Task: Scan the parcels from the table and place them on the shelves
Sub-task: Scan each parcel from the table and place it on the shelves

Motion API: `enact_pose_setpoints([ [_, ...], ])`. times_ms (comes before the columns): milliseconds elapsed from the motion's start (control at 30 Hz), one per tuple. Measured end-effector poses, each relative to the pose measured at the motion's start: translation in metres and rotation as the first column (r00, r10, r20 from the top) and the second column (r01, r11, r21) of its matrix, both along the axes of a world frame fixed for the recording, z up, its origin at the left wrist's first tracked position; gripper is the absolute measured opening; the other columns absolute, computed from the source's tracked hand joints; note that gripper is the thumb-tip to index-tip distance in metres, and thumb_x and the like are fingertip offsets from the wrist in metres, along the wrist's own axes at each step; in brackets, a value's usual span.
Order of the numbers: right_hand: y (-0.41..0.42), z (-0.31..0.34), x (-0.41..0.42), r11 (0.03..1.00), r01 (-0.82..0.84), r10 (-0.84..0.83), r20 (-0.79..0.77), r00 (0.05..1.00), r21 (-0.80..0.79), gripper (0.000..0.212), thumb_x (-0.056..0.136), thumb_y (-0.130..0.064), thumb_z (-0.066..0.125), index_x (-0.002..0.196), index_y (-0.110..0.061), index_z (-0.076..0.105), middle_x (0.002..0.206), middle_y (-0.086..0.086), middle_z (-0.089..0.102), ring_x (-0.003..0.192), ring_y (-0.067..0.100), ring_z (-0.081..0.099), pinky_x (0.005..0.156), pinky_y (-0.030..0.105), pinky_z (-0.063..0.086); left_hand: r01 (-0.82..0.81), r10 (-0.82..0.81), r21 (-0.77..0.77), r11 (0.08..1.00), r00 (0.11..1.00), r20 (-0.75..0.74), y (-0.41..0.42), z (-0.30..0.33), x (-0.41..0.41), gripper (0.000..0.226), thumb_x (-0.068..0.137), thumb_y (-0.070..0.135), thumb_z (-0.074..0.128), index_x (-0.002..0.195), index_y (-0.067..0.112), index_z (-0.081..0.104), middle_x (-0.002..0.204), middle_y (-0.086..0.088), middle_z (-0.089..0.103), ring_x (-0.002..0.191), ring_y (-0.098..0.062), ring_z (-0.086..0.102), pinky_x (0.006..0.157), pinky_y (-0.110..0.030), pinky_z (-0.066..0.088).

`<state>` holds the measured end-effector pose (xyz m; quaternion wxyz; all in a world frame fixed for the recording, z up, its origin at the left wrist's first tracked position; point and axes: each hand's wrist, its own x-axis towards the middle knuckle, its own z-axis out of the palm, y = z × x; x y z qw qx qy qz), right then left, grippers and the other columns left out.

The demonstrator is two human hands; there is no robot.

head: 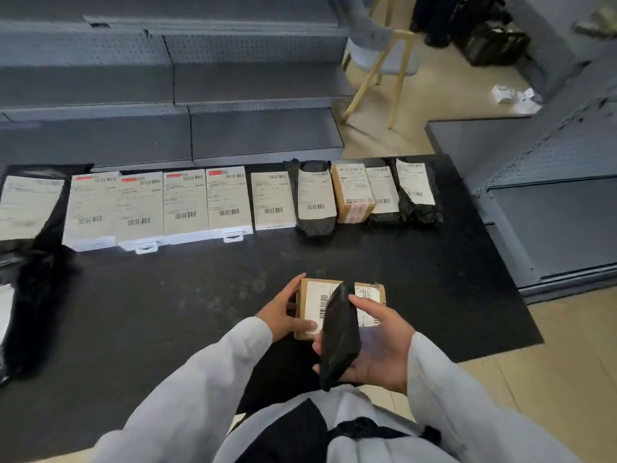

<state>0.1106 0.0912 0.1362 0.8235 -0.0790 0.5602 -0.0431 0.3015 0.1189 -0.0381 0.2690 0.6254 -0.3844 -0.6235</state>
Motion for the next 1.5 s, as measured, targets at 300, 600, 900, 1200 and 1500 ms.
enact_pose_setpoints([
  [300, 0.023, -0.028, 0.022, 0.986, 0.094, -0.09, -0.041, 0.995, 0.141, 0.093, 0.058, -0.042, 0.082, 0.136, -0.001, 0.052, 0.131, 0.027, 0.063, 0.111, 0.044, 0.065, 0.098, 0.061, 0.05, 0.09, -0.086, 0.023, 0.996, 0.988, -0.125, -0.012, -0.012, 0.009, 0.097, 0.074, 0.013, 0.079, 0.131, 0.072, 0.029, 0.15, 0.007, 0.035, 0.129, -0.028, 0.046, 0.07, -0.05, 0.062],
  [600, 0.043, -0.035, 0.023, 0.951, 0.249, -0.241, -0.067, 0.968, 0.183, 0.083, 0.064, -0.046, 0.076, 0.131, -0.002, 0.056, 0.128, 0.027, 0.065, 0.112, 0.043, 0.064, 0.097, 0.058, 0.052, 0.108, -0.104, 0.028, 0.994, 0.988, -0.116, -0.014, -0.008, 0.007, 0.096, 0.073, 0.017, 0.083, 0.128, 0.073, 0.027, 0.152, 0.006, 0.031, 0.133, -0.031, 0.041, 0.07, -0.049, 0.062],
  [900, 0.065, -0.036, 0.018, 0.949, 0.269, -0.269, -0.021, 0.963, 0.162, 0.092, 0.056, -0.041, 0.083, 0.134, -0.003, 0.053, 0.129, 0.027, 0.064, 0.115, 0.043, 0.064, 0.099, 0.06, 0.05, 0.106, -0.1, 0.034, 0.994, 0.984, -0.148, -0.014, 0.002, 0.008, 0.094, 0.075, 0.012, 0.082, 0.117, 0.079, 0.031, 0.15, 0.004, 0.034, 0.131, -0.03, 0.042, 0.071, -0.053, 0.061],
  [1200, 0.066, -0.028, 0.013, 0.934, 0.356, -0.356, 0.001, 0.934, 0.033, 0.093, 0.053, -0.044, 0.085, 0.129, 0.002, 0.059, 0.121, 0.026, 0.065, 0.111, 0.041, 0.064, 0.1, 0.056, 0.051, 0.097, -0.096, 0.034, 0.995, 0.995, -0.032, -0.011, 0.005, 0.007, 0.087, 0.069, 0.024, 0.086, 0.115, 0.076, 0.034, 0.144, 0.006, 0.036, 0.126, -0.028, 0.047, 0.078, -0.05, 0.061],
  [1500, 0.066, -0.057, -0.014, 0.835, 0.527, -0.55, -0.213, 0.808, -0.157, 0.075, 0.068, -0.037, 0.083, 0.133, -0.01, 0.056, 0.122, 0.019, 0.065, 0.111, 0.039, 0.062, 0.099, 0.058, 0.05, 0.22, -0.175, -0.067, 0.973, 0.897, 0.406, 0.017, -0.003, 0.017, 0.057, 0.06, 0.061, 0.08, 0.086, 0.025, 0.046, 0.108, 0.013, 0.05, 0.097, -0.014, 0.054, 0.082, -0.034, 0.053],
])
